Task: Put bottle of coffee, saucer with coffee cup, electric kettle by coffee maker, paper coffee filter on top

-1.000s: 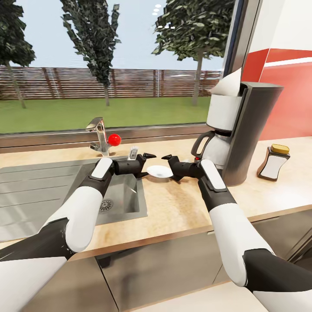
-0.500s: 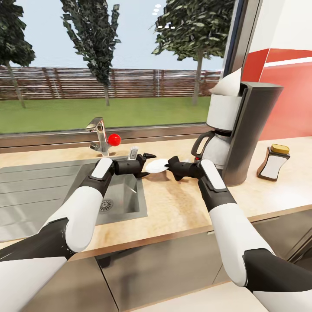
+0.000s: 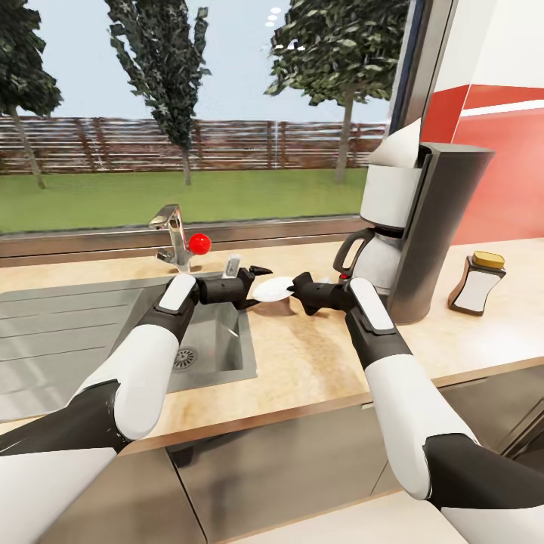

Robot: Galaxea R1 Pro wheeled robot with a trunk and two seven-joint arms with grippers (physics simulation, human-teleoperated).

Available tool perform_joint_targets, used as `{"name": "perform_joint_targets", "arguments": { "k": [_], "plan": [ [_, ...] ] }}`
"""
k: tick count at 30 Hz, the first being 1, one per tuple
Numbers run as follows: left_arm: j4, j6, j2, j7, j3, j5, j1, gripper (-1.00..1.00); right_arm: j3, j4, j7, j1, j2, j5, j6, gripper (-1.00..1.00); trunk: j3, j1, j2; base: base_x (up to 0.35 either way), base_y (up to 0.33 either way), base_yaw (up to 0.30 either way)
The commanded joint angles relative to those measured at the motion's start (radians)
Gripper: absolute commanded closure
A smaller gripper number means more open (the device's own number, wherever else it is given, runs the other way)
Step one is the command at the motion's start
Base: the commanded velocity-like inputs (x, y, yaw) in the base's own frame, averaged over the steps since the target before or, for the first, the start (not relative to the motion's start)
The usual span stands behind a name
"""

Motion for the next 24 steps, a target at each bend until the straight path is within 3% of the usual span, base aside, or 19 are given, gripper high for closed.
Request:
{"name": "perform_joint_targets", "arguments": {
  "k": [1, 24],
  "plan": [
    [-0.002, 0.006, -0.001, 0.001, 0.008, -0.003, -0.001, -1.00, 0.001, -0.001, -0.010, -0.001, 0.000, -0.011, -0.003, 1.00, -0.001, 0.000, -0.001, 0.000, 0.000, 0.000],
    [-0.061, 0.008, -0.001, 0.001, 0.011, -0.003, -0.001, -1.00, 0.000, -0.001, -0.010, -0.001, 0.000, -0.011, -0.003, 1.00, -0.001, 0.000, -0.001, -0.040, 0.036, 0.000]
  ]
}}
